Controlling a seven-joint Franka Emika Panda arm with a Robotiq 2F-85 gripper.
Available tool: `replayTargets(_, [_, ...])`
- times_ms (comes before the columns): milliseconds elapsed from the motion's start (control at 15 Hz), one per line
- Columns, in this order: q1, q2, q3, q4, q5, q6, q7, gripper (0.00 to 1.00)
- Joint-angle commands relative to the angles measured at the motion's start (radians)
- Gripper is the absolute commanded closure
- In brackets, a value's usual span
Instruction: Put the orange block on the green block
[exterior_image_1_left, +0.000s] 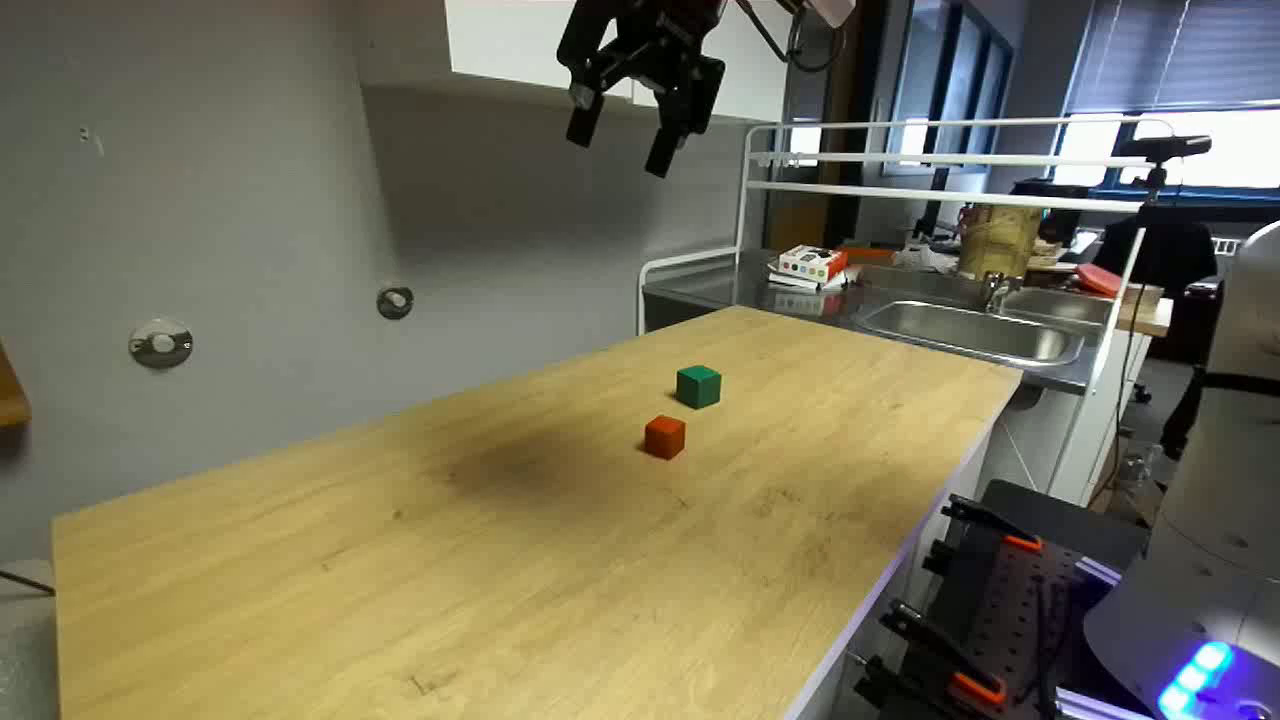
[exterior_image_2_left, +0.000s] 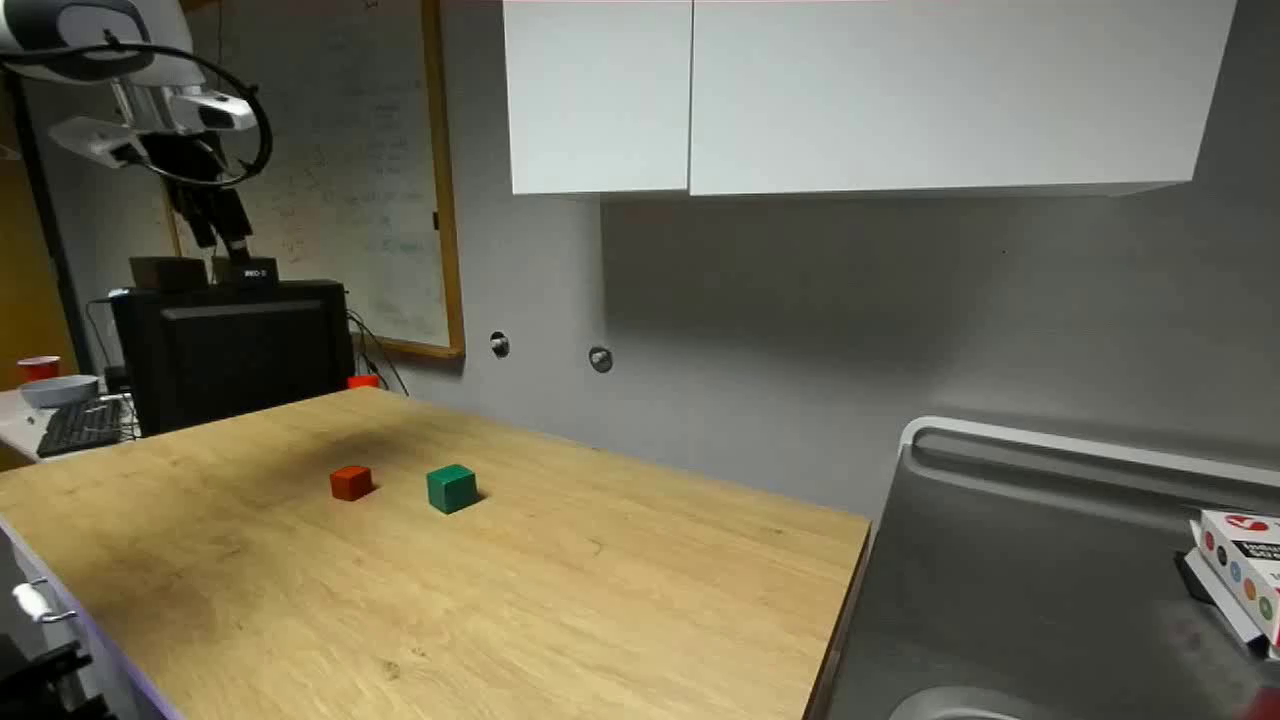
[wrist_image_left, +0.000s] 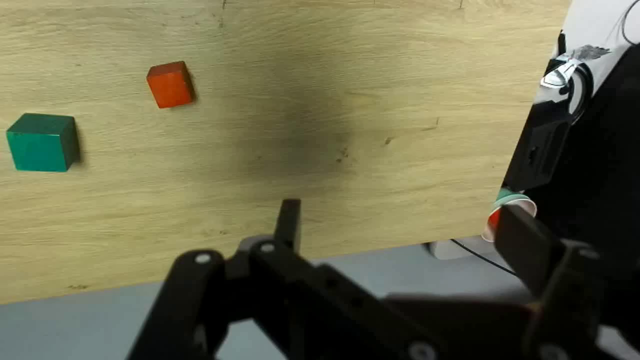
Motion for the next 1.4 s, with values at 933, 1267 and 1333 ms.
replayTargets(933, [-0.014,0.027,-0.024,0.002,0.003,0.016,-0.003,0.0])
replayTargets(1267, [-0.057,0.117,-0.088,0.01,0.022,0.039,-0.004,0.0])
replayTargets(1333, [-0.066,0.145,-0.102,0.012,0.028,0.043,-0.001,0.0])
